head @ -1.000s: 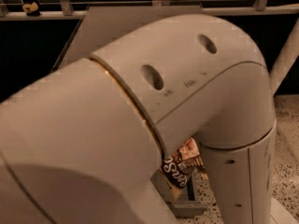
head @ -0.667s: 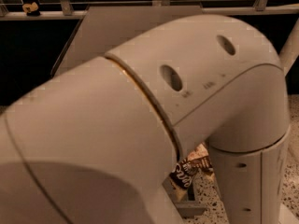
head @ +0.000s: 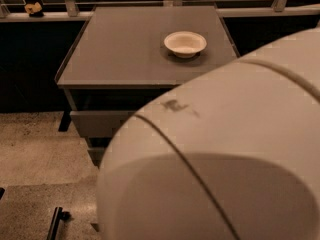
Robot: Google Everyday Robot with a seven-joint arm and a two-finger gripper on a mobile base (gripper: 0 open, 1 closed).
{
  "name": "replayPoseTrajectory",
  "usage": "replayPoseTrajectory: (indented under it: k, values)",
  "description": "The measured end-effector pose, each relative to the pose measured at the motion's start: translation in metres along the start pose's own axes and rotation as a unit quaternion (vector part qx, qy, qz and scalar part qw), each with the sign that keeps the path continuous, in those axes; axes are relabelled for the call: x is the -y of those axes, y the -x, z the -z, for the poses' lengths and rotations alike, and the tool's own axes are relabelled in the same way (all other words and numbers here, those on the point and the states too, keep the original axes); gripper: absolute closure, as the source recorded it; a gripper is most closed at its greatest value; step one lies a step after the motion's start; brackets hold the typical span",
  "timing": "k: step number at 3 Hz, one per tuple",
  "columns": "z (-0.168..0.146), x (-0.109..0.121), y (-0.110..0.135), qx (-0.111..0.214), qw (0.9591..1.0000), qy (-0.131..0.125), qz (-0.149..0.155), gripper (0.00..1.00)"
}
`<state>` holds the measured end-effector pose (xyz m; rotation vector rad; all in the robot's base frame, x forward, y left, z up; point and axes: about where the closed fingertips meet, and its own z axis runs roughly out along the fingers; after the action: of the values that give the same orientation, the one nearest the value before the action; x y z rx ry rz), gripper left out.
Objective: Pick brown chip bag from bottom drawer and place on counter
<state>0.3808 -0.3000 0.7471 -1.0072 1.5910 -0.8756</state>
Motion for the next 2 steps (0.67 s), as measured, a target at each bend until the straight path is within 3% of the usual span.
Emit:
replayPoseTrajectory:
  k: [1,2]
  values:
    - [0.035,0.028,-0.063,-0.048,0.9985,-0.022,-0.01,1.0]
    - [0.055,0.06,-0.111,-0.074,0.9945,-0.063,-0.037,1.0]
